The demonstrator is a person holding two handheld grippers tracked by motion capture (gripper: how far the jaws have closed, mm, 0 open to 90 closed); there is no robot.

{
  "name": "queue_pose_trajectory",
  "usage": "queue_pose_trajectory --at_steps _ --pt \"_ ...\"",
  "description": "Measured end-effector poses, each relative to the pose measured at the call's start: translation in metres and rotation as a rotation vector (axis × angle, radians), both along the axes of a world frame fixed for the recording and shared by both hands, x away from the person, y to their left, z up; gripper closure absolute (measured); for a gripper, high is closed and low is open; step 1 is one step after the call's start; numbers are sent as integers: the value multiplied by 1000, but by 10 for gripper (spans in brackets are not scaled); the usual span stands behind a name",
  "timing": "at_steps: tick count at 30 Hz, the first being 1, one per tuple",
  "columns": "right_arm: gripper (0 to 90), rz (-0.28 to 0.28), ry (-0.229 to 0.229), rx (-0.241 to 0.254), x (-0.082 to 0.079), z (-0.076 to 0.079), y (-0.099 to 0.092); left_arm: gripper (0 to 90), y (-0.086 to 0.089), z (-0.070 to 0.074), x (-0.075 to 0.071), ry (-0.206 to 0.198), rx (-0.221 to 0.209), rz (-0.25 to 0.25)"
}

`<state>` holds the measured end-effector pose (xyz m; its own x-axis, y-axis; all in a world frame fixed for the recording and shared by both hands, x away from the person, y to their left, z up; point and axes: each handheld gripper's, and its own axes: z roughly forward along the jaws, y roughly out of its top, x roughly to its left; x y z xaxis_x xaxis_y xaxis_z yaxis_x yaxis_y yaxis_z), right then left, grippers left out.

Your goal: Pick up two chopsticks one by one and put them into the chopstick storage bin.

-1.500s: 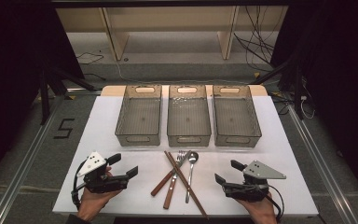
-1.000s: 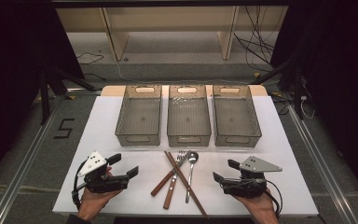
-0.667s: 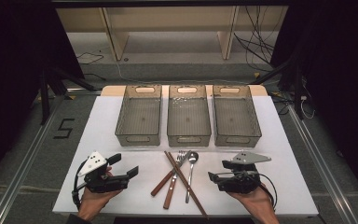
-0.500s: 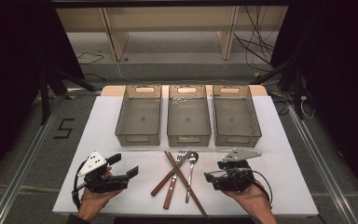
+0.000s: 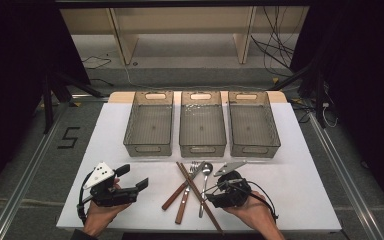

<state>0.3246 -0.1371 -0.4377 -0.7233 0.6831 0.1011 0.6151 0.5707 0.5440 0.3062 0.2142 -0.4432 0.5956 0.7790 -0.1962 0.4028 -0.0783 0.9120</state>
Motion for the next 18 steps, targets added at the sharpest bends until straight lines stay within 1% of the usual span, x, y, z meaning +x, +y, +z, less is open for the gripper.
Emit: queue_pose_trajectory --at_steps 2,4,10,15,16,18 --pt "489 16 13 -22 0 -3 4 135 0 0 0 -1 -1 0" --pt "507 16 20 -38 0 -6 8 135 0 0 0 0 0 -1" --pt "545 32 55 -58 -1 -12 13 135 0 0 0 0 -1 0" --pt "572 43 66 -79 -1 -17 16 135 0 0 0 0 1 -1" --pt "580 41 74 -75 -2 -17 17 135 0 0 0 1 1 -2" --pt "593 45 78 -82 -2 -18 18 135 0 0 0 1 1 -2"
